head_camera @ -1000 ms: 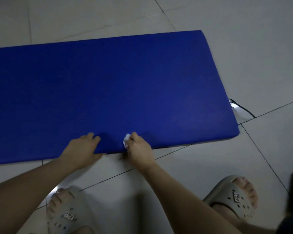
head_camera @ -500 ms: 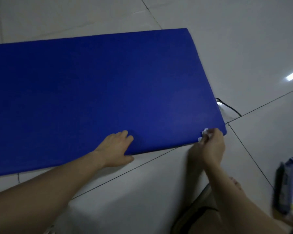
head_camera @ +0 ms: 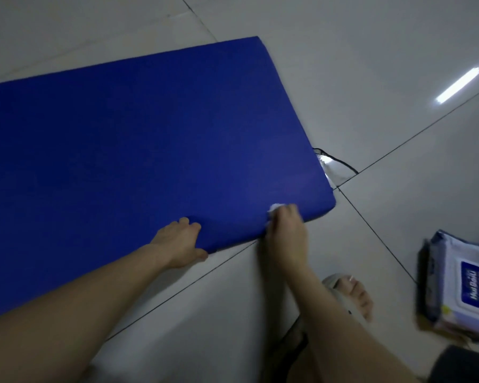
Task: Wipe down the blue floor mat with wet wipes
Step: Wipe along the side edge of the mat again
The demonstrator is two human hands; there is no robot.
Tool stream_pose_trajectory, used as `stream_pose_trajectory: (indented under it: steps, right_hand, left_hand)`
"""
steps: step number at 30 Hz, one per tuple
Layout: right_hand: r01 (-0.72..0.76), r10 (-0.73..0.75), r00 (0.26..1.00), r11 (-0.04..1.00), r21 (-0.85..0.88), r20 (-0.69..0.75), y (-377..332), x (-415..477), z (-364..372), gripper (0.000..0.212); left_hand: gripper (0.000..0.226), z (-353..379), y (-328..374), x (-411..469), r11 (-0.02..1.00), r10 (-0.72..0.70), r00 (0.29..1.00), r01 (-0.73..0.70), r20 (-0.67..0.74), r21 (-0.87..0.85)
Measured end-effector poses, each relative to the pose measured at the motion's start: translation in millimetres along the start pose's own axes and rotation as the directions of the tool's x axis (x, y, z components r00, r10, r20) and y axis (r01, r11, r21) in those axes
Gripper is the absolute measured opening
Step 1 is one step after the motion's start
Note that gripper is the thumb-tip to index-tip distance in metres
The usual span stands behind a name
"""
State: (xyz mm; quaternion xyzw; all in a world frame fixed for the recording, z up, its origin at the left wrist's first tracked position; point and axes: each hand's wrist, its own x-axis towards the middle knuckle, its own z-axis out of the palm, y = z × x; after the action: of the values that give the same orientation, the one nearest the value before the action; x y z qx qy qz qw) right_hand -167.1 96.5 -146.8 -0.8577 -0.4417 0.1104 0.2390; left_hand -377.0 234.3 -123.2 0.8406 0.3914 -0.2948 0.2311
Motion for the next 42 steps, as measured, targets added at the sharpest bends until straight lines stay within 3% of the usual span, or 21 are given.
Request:
stream_pose_trajectory:
  steps: [3,6,8,9,11,13,14,16,18,19,21,25,28,31,35,42]
  right_hand:
    - [-0.229,0.219,0.962,0.972,-0.048,-0.161,31,29,-14,0.01]
    - [-0.312,0.306,0.944,0.95,-0.028,-0.123,-3,6,7,0.009]
    - [-0.224,0.228,0.973,0.971,0.08,-0.042,-48,-29,30,0.014]
    - [-0.066,0.065,0.998,0.996,0.062,0.026,-70,-48,40,0.011]
    - [0.157,-0.158,0.98,0.987,0.014,0.125,-89,-68,50,0.019]
    - [0.194,-0.197,0.975,0.98,0.037,0.101,-68,-52,41,0.021]
    - [0.122,-0.122,0.991,0.993,-0.002,0.058,-50,-39,29,0.017]
    - [-0.171,0.168,0.984,0.984,-0.043,-0.062,-4,-4,-4,0.01]
    - [-0.417,0.409,0.893,0.909,-0.004,-0.187,35,26,-27,0.01]
    - [-0.472,0.467,0.852,0.881,0.042,-0.236,41,34,-31,0.009]
    - [-0.457,0.455,0.868,0.889,0.037,-0.199,24,26,-24,0.008]
    - [-0.218,0.217,0.975,0.976,0.015,0.042,-40,-29,9,0.006]
    - [-0.069,0.066,0.991,0.997,0.021,0.118,-31,-26,10,0.02]
    - [-0.283,0.283,0.959,0.959,0.014,-0.033,11,15,-18,0.013]
    - [-0.531,0.518,0.826,0.847,0.001,-0.222,62,61,-40,0.012]
    - [-0.633,0.67,0.719,0.741,0.224,-0.184,53,46,-27,0.012]
  left_hand:
    - [0.042,1,2,1,1.0,0.003,1.0,-0.003,-0.009,0.008]
    - [0.041,0,3,1,1.0,-0.006,1.0,0.007,-0.003,0.016]
    - [0.042,-2,4,2,0.999,-0.009,1.0,0.009,-0.005,0.033]
    - [0.043,-2,5,2,0.999,-0.012,1.0,0.012,-0.007,0.043]
    - [0.044,-1,7,2,0.999,-0.016,1.0,0.017,-0.004,0.042]
    - [0.05,0,7,2,0.999,-0.023,1.0,0.023,-0.005,0.036]
    - [0.051,0,6,1,0.999,-0.022,1.0,0.022,-0.006,0.034]
    - [0.052,1,5,1,0.999,-0.022,1.0,0.022,-0.008,0.03]
    - [0.051,2,6,1,0.999,-0.019,1.0,0.019,0.005,0.031]
    - [0.05,1,6,1,0.999,-0.017,1.0,0.017,0.007,0.036]
    - [0.05,1,6,0,0.999,-0.026,1.0,0.025,0.012,0.041]
    - [0.05,-2,7,0,0.998,-0.03,1.0,0.029,0.009,0.055]
    - [0.049,-2,8,-1,0.998,-0.031,0.999,0.031,0.012,0.058]
    - [0.05,-2,7,1,0.997,-0.031,0.999,0.03,0.007,0.074]
    - [0.049,0,7,0,0.997,-0.027,1.0,0.026,0.007,0.073]
    - [0.049,-1,7,2,0.996,-0.019,1.0,0.019,0.007,0.092]
